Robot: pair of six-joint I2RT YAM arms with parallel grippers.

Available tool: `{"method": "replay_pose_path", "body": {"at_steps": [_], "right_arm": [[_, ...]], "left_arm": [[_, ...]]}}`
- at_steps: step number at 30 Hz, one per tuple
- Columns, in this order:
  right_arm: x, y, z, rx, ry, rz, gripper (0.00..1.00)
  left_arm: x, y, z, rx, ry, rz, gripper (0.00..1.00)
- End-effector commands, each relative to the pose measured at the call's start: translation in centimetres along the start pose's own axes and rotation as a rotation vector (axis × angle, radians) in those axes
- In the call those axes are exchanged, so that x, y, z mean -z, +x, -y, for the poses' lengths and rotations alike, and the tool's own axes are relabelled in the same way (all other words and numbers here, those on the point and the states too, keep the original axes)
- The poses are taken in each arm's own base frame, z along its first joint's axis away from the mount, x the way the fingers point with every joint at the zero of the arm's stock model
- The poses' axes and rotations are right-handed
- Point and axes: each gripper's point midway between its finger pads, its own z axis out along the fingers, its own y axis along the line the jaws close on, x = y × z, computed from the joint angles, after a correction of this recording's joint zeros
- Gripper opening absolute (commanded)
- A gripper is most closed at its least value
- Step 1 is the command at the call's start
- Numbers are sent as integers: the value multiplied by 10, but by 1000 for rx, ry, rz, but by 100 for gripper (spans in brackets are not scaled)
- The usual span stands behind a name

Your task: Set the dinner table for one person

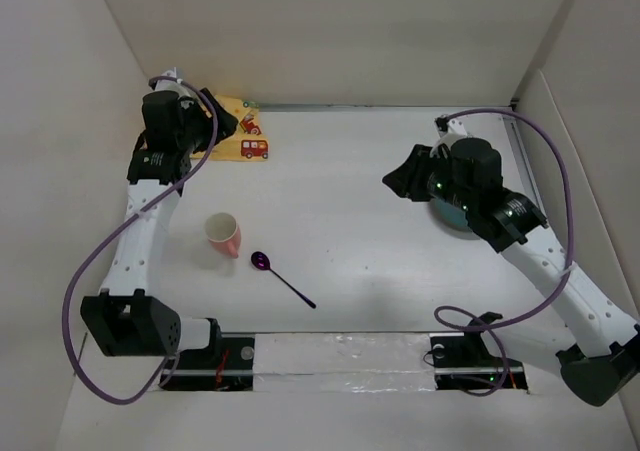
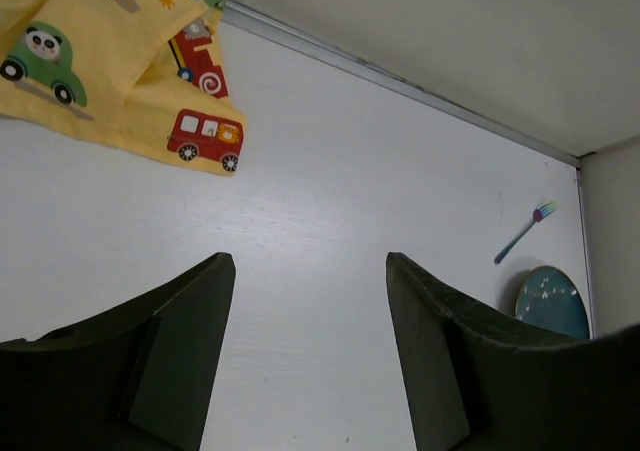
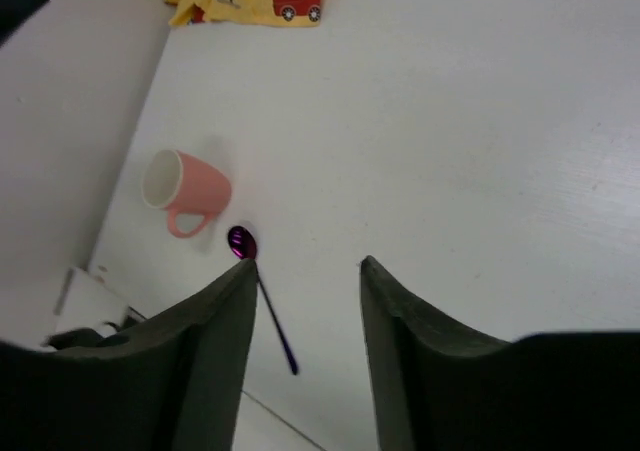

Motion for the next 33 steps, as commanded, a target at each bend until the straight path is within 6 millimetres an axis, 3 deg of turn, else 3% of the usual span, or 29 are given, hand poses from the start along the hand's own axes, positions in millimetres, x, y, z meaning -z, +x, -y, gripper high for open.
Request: {"method": "replay_pose_path", "body": {"at_steps": [1,3,4,5,6,7,8,9,10,11,13,14,15,17,18,20,22,23,24,25,26,28,29,33], "right_arm": [[-2,-37,-15,-12,-37,86,32],[-4,-41,-10,-9,-19,95,0],[-6,-43,-6,-11,-6,96,0],[-10,-41,-6,-8,-11,82,0],[-12,-42,-2,-13,-2,79,0],[-14,-46,0,-16,5,82,0],[-19,-44,2,-21,10,71,0],[-21,-44,1,-24,9,67,0],[-22,-48,2,-25,9,71,0],[-24,-50,0,-25,-1,73,0],[-31,-50,1,-24,3,64,0],[-31,-55,-2,-18,0,71,0],[-37,-53,1,-19,9,57,0],[-43,-57,4,-20,21,55,0],[-42,-60,2,-19,18,61,0],[-50,-59,4,-16,23,49,0],[-58,-60,5,-16,27,40,0],[-61,-58,5,-16,27,29,0],[-65,-58,5,-13,24,21,7],[-66,-59,3,-12,17,18,11],[-74,-52,1,-11,8,-14,24],[-78,-47,2,-13,6,-32,28],[-81,-44,3,-16,4,-43,36],[-90,-25,-5,-6,-19,-99,48]], "left_arm": [[-23,-29,1,-20,8,80,59],[-35,-39,0,2,3,97,56],[-55,-35,-13,11,-44,78,45],[-60,-50,-10,17,-57,106,39],[-82,-43,-26,26,-116,74,31],[-92,-43,-32,23,-138,66,0],[-96,-58,-27,18,-139,93,0],[-118,-47,-40,18,-175,54,0],[-127,-48,-49,13,-210,60,0],[-130,-63,-50,13,-236,101,0],[-157,-53,-76,23,-332,85,0],[-160,-65,-83,42,-353,112,3],[-175,-54,-109,66,-397,76,8],[-191,-53,-141,139,-427,62,28],[-193,-55,-153,150,-437,62,28],[-200,-56,-169,185,-448,60,39],[-212,-44,-195,203,-490,23,46],[-214,-47,-196,192,-495,24,47],[-221,-35,-208,188,-526,-1,51],[-224,-30,-212,179,-528,-15,60],[-236,-12,-221,172,-528,-60,67],[-241,-8,-222,169,-516,-73,68],[-250,2,-222,172,-487,-99,68],[-270,27,-223,165,-446,-166,70]]}}
